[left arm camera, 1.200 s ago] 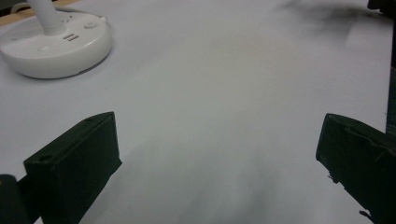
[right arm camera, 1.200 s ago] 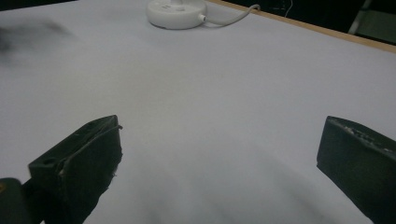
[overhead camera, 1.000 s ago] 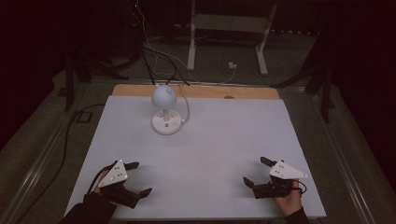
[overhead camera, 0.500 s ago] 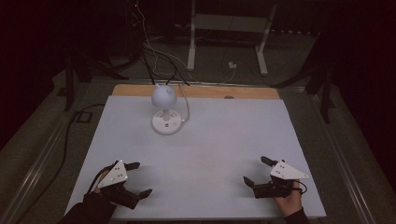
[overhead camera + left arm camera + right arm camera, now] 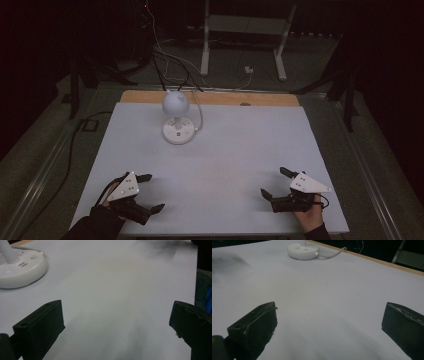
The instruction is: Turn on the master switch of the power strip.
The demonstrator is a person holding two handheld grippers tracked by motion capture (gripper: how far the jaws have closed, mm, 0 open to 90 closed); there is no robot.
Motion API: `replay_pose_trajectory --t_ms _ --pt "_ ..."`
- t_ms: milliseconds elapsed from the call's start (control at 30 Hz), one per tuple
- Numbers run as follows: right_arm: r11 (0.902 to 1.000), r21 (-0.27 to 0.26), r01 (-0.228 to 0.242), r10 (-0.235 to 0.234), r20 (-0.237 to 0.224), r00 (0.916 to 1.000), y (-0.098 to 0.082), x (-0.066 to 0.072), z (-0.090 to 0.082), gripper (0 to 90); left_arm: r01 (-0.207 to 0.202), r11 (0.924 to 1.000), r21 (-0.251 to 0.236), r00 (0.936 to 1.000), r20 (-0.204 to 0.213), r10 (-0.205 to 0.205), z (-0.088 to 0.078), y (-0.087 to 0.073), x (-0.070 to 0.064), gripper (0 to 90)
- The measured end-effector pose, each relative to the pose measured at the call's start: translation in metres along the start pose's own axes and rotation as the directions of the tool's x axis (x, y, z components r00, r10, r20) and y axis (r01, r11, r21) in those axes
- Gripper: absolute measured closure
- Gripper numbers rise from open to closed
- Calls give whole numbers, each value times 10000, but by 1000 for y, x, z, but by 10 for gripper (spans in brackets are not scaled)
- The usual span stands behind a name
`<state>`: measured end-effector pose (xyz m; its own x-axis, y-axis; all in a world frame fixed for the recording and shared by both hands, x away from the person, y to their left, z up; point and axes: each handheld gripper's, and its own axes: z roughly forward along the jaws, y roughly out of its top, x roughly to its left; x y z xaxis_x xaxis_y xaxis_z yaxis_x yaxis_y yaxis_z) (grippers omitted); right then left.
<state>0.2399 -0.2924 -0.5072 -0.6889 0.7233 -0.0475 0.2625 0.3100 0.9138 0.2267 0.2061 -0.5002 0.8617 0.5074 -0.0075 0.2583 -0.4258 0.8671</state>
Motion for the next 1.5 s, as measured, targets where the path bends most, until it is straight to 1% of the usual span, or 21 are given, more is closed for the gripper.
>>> replay_pose_trajectory --t_ms 100,233,333,500,533,800,867,1233,1333,1500 --pt "10000 -73 27 -26 91 10000 1 0 -1 0 -12 10000 -75 10000 37 12 -1 4 0 1" --pt "9999 -122 -30 30 72 10000 1 1 -2 0 42 10000 -47 9998 205 -41 -1 6 1 1" --pt "9999 -102 -57 58 65 10000 1 0 -1 0 3 10000 -42 9997 246 -2 0 9 1 1" --pt "9999 -127 -62 63 63 10000 1 1 -2 0 5 10000 -81 9996 277 -2 1 14 3 1" --pt "9999 -127 -70 70 53 10000 2 1 -2 0 60 9999 -91 9995 311 -57 1 15 3 1" --pt "9999 -131 21 -20 64 10000 2 2 -2 0 94 9999 -110 9996 256 -91 1 21 7 1" --pt "9999 -142 -2 3 71 10000 2 2 -3 0 185 9998 -116 9994 292 -182 2 23 8 1" --pt "9998 -172 -96 98 123 9999 2 2 -3 0 -89 9999 63 9995 296 87 12 43 14 1" --pt "9998 -187 -104 106 113 9999 3 3 -3 0 -200 9998 44 9995 250 199 13 49 16 1" --pt "9997 -187 -170 171 51 9998 3 3 -3 0 -271 9996 95 9995 165 270 16 58 18 1"
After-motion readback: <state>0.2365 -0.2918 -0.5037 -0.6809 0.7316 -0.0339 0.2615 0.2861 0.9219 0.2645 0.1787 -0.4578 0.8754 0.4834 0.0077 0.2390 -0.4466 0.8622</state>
